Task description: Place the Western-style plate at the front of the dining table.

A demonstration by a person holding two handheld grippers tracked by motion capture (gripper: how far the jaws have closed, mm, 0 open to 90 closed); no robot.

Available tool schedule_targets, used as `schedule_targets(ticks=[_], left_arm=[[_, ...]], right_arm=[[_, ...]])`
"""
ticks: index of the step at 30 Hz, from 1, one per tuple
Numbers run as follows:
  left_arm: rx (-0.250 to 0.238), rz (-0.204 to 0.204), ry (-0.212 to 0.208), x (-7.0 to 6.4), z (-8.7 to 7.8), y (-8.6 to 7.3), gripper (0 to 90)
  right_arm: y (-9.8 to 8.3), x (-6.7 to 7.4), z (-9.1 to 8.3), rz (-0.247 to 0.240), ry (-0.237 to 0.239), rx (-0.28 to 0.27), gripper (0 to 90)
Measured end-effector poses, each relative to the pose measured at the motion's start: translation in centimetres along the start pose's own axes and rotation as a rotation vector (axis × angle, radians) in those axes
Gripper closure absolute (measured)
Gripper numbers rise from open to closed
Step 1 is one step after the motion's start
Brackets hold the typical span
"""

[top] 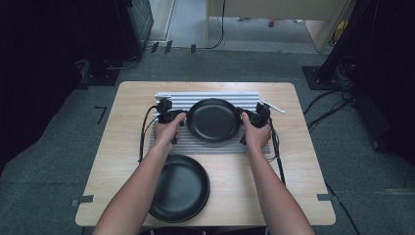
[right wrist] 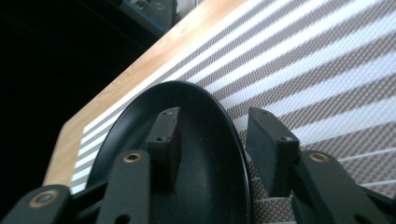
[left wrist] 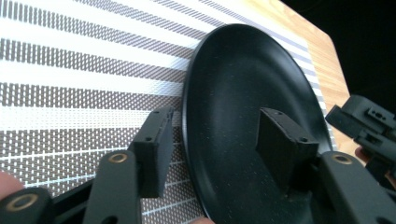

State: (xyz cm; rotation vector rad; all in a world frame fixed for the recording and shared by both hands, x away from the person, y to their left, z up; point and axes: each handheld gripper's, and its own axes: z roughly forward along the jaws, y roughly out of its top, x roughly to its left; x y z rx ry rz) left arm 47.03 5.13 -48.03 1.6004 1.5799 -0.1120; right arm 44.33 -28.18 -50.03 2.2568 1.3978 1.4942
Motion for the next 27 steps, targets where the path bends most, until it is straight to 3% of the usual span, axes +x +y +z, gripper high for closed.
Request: schedule_targets(ticks=[3,7,10,12,14,15,18,22,24,25,27], left_arm=[[-0.027,0.023,-0.023,-0.1,-0.7,-0.2,42.1],[-0.079,0.036,-0.031,0.1,-1.9,-0.6,39.7],[-0.094,0.066,-0.023,0.2,-2.6,-0.7,38.8],[-0.133,0.069,-0.033,0.3,-3.7,-1.0,38.2],[-0.146,0.095,-0.035,0.3,-4.4,-1.4,37.9],[-0.146,0.095,-0.035,0.3,-4.4,-1.4,37.6],[-0.140,0.144,-0.029,0.4,-5.7,-2.1,37.0],[-0.141,0.147,-0.038,0.6,-6.7,-2.5,36.1],[-0.145,0.157,-0.044,0.6,-7.5,-3.0,30.0],[-0.145,0.157,-0.044,0.6,-7.5,-3.0,28.4],[-0.144,0.180,-0.056,0.5,-8.4,-3.5,24.8]], right_arm=[[0.1,0.4,-0.5,-0.026,0.009,-0.015,48.9],[0.3,0.6,-1.1,-0.102,-0.002,-0.023,47.0],[0.5,0.3,-1.6,-0.112,0.004,-0.011,49.0],[0.7,-0.4,-2.4,-0.116,0.022,-0.002,47.0],[0.7,-0.6,-2.8,-0.148,0.020,0.006,45.3],[0.7,-0.6,-2.8,-0.148,0.020,0.006,45.3],[0.4,-1.0,-3.7,-0.199,0.033,0.026,41.6],[0.2,-0.9,-4.6,-0.232,0.027,0.049,39.8],[-0.2,-0.2,-5.5,-0.326,-0.010,0.088,37.9],[-0.2,-0.2,-5.5,-0.326,-0.010,0.088,37.9],[-0.8,0.0,-6.3,-0.348,0.037,0.083,35.9]])
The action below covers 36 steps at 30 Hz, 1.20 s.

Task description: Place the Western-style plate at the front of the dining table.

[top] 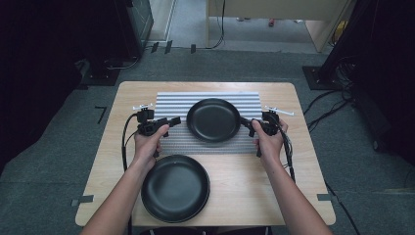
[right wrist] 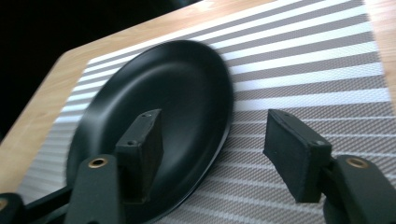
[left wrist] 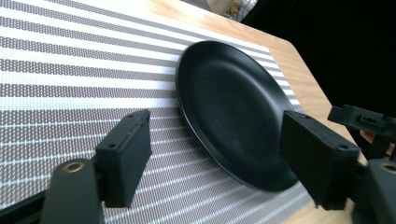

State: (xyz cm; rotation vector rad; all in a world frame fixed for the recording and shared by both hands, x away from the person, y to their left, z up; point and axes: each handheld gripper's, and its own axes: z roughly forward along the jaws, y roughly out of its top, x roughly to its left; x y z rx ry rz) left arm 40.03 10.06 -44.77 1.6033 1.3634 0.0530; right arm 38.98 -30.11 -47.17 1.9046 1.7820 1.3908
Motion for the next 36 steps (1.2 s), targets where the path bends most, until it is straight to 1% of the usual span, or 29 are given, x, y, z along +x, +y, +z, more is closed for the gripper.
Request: schedule_targets(ticks=[1,2,3,5,7,9,10,11,12,13,14,15,17,19,21,25,26,27,28,30,31,32,33,34,36], left_arm=[[0.000,0.000,0.000,0.0,0.0,0.0,23.8],[-0.006,0.010,0.001,-0.1,-0.3,-0.1,22.6],[-0.008,0.045,0.011,-0.3,-1.0,-0.4,21.0],[-0.014,0.066,0.010,-0.5,-1.7,-0.6,18.6],[-0.016,0.080,0.001,-0.6,-2.5,-0.9,16.8],[-0.018,0.103,0.003,-0.7,-3.1,-1.2,16.4],[-0.018,0.103,0.003,-0.7,-3.1,-1.2,15.3],[-0.021,0.131,0.003,-0.7,-3.8,-1.5,13.6],[-0.024,0.138,0.007,-0.7,-4.2,-1.6,13.6],[-0.024,0.138,0.007,-0.7,-4.2,-1.6,13.4],[-0.031,0.144,0.016,-0.7,-4.4,-1.8,13.4],[-0.028,0.157,0.028,-0.8,-5.0,-2.0,11.9],[-0.028,0.159,0.038,-0.8,-5.4,-2.3,11.1],[-0.026,0.163,0.037,-0.7,-5.8,-2.7,11.1],[-0.027,0.170,0.012,-0.6,-6.3,-3.1,11.0],[-0.025,0.173,0.022,-0.3,-7.2,-3.8,10.4],[-0.028,0.167,0.023,-0.2,-7.4,-4.0,10.4],[-0.028,0.167,0.023,-0.2,-7.4,-4.0,10.3],[-0.033,0.167,0.024,0.0,-7.9,-4.4,9.7],[-0.032,0.169,0.026,0.1,-8.2,-4.5,9.7],[-0.035,0.170,0.035,0.3,-8.6,-4.9,9.7],[-0.035,0.170,0.035,0.3,-8.6,-4.9,9.7],[-0.035,0.166,0.040,0.6,-9.1,-5.3,9.7],[-0.035,0.166,0.040,0.6,-9.1,-5.3,9.7],[-0.037,0.168,0.047,0.8,-9.5,-5.7,9.7]], right_arm=[[0.0,0.0,0.0,0.000,0.000,0.000,35.9],[-0.3,0.3,-0.4,-0.035,0.004,0.010,35.3],[-0.5,0.5,-0.6,-0.047,0.004,0.014,35.2],[-0.8,0.7,-1.0,-0.078,-0.006,0.017,35.2],[-1.1,0.7,-1.4,-0.089,-0.006,0.023,34.8],[-1.4,0.8,-1.8,-0.086,0.003,0.025,34.3],[-1.4,0.8,-1.8,-0.086,0.003,0.025,34.3],[-1.7,0.8,-2.3,-0.103,0.008,0.038,33.8],[-1.8,0.9,-2.5,-0.100,0.012,0.043,33.5],[-1.9,0.8,-2.8,-0.102,0.017,0.041,33.5],[-1.9,0.8,-2.8,-0.102,0.017,0.041,33.5],[-2.3,0.8,-3.4,-0.107,0.013,0.039,33.3],[-2.5,0.7,-3.8,-0.126,0.008,0.040,32.1],[-2.8,0.7,-4.2,-0.136,0.002,0.038,31.9],[-3.1,0.6,-4.6,-0.141,0.009,0.040,31.5],[-3.6,0.3,-5.5,-0.165,0.017,0.040,30.1],[-3.7,0.2,-5.7,-0.171,0.014,0.039,30.0],[-3.8,0.0,-5.9,-0.169,0.015,0.036,29.9],[-3.9,-0.2,-6.2,-0.167,0.015,0.034,29.8],[-4.1,-0.4,-6.4,-0.165,0.015,0.031,29.7],[-4.3,-0.8,-6.9,-0.161,0.013,0.026,29.6],[-4.4,-1.1,-7.1,-0.156,0.010,0.022,29.6],[-4.4,-1.3,-7.4,-0.151,0.009,0.020,29.6],[-4.4,-1.3,-7.4,-0.151,0.009,0.020,29.6],[-4.7,-1.8,-8.0,-0.148,0.006,0.014,29.5]])
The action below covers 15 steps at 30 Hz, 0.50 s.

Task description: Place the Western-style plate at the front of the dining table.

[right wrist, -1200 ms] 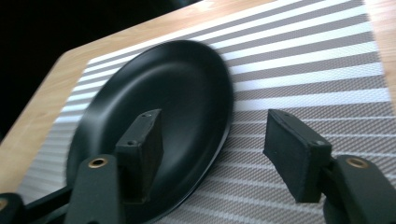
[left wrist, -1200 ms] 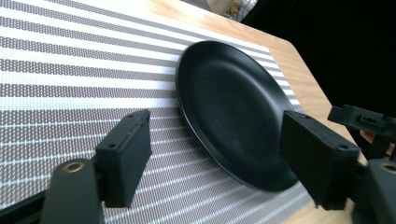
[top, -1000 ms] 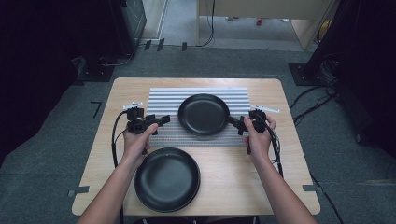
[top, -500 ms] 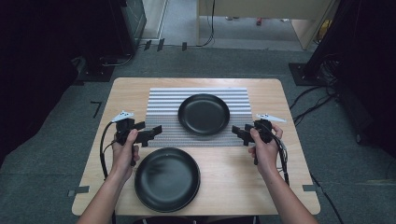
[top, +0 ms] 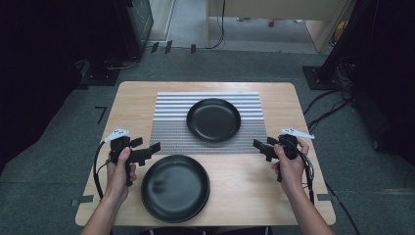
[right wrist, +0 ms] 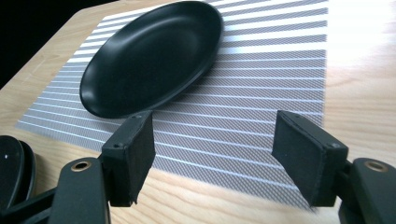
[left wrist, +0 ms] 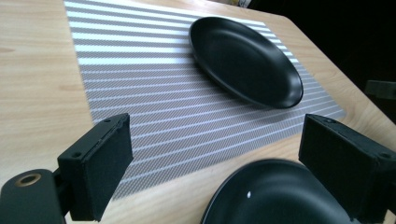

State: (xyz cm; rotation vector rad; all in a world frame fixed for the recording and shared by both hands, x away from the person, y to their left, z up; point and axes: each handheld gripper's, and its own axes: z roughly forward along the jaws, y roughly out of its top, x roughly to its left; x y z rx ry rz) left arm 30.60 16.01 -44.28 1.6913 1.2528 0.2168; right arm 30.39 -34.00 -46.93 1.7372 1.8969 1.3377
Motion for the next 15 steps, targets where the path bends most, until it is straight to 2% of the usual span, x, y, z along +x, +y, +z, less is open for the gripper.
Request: schedule_targets(ticks=[8,15], left_arm=[[-0.013,-0.021,0.016,1.1,-1.9,-1.6,9.0],[-0.011,-0.028,0.036,1.9,-3.3,-3.1,9.0]], right_arm=[[-1.4,-2.3,-2.3,0.014,-0.027,-0.012,29.4],[-2.8,-3.6,-3.5,0.017,-0.052,-0.013,29.2]])
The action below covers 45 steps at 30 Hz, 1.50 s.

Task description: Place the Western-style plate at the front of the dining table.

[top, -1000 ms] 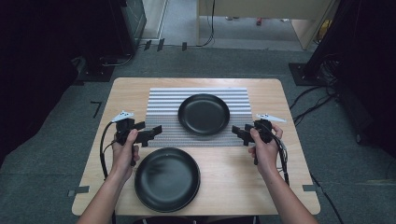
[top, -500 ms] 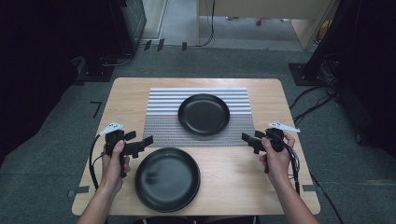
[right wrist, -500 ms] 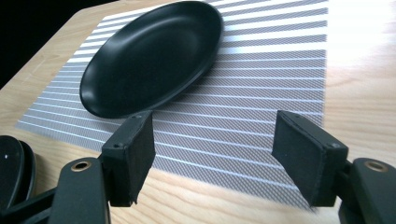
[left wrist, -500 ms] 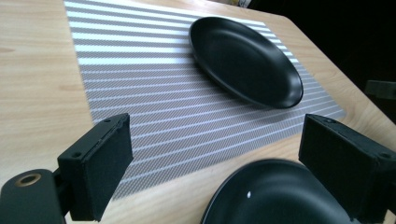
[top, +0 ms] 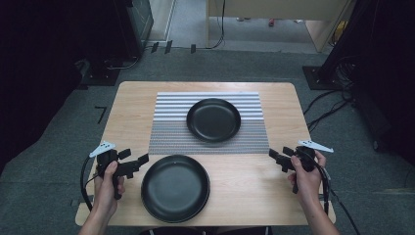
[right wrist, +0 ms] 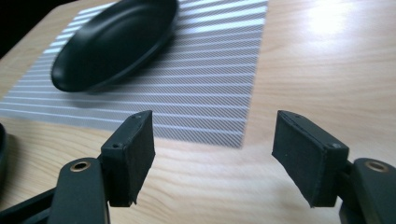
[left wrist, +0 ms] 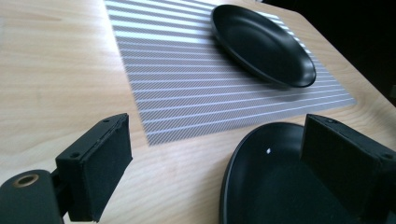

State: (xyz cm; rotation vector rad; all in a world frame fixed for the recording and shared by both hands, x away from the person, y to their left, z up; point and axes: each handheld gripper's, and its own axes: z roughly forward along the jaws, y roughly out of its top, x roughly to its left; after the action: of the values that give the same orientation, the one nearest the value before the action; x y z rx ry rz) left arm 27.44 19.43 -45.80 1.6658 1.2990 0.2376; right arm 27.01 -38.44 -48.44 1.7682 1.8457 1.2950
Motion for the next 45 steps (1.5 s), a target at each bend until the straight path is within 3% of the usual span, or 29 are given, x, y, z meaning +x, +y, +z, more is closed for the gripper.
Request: schedule_targets(ticks=[5,9,14,19,27,28,33,34,39,40,41,42,43,45], left_arm=[[0.000,-0.004,0.023,1.0,-0.9,-1.1,8.9],[0.001,-0.043,0.011,1.9,-1.5,-2.2,7.5],[-0.007,-0.059,0.041,2.6,-2.1,-3.6,7.5],[-0.001,-0.049,0.070,3.0,-2.4,-4.4,7.5],[-0.016,-0.075,0.122,4.3,-3.8,-6.1,7.5],[-0.015,-0.069,0.153,4.5,-4.1,-6.6,7.5],[-0.002,-0.046,0.181,4.6,-4.5,-7.5,7.5],[0.014,-0.030,0.196,4.6,-4.5,-7.7,7.5],[0.027,-0.002,0.225,4.4,-4.2,-8.0,7.5],[0.037,0.039,0.249,4.0,-3.9,-8.0,7.5],[0.037,0.039,0.249,4.0,-3.9,-8.0,7.5],[0.059,0.077,0.264,3.5,-3.6,-8.2,7.5],[0.071,0.092,0.264,3.2,-3.4,-8.3,7.4],[0.086,0.111,0.270,3.0,-3.2,-8.4,7.5]], right_arm=[[-1.2,-1.3,-1.2,-0.007,-0.029,-0.006,29.1],[-2.2,-2.2,-2.3,0.001,-0.047,-0.007,29.1],[-3.4,-2.8,-3.3,0.010,-0.054,0.000,28.7],[-3.9,-3.0,-3.9,0.003,-0.073,-0.007,28.3],[-5.2,-3.2,-4.6,-0.015,-0.097,-0.001,27.8],[-5.5,-3.2,-4.8,-0.010,-0.095,0.002,27.6],[-6.3,-3.0,-5.2,-0.050,-0.123,0.012,26.6],[-6.5,-2.9,-5.6,-0.078,-0.151,0.007,26.4],[-7.1,-2.9,-6.0,-0.090,-0.177,0.004,26.2],[-7.6,-2.9,-5.9,-0.122,-0.206,0.026,26.1],[-7.7,-2.9,-5.7,-0.136,-0.215,0.033,26.0],[-7.9,-2.8,-5.6,-0.153,-0.230,0.047,25.4],[-8.1,-2.8,-5.4,-0.183,-0.248,0.050,25.3],[-8.1,-2.6,-5.3,-0.197,-0.263,0.056,25.2]])
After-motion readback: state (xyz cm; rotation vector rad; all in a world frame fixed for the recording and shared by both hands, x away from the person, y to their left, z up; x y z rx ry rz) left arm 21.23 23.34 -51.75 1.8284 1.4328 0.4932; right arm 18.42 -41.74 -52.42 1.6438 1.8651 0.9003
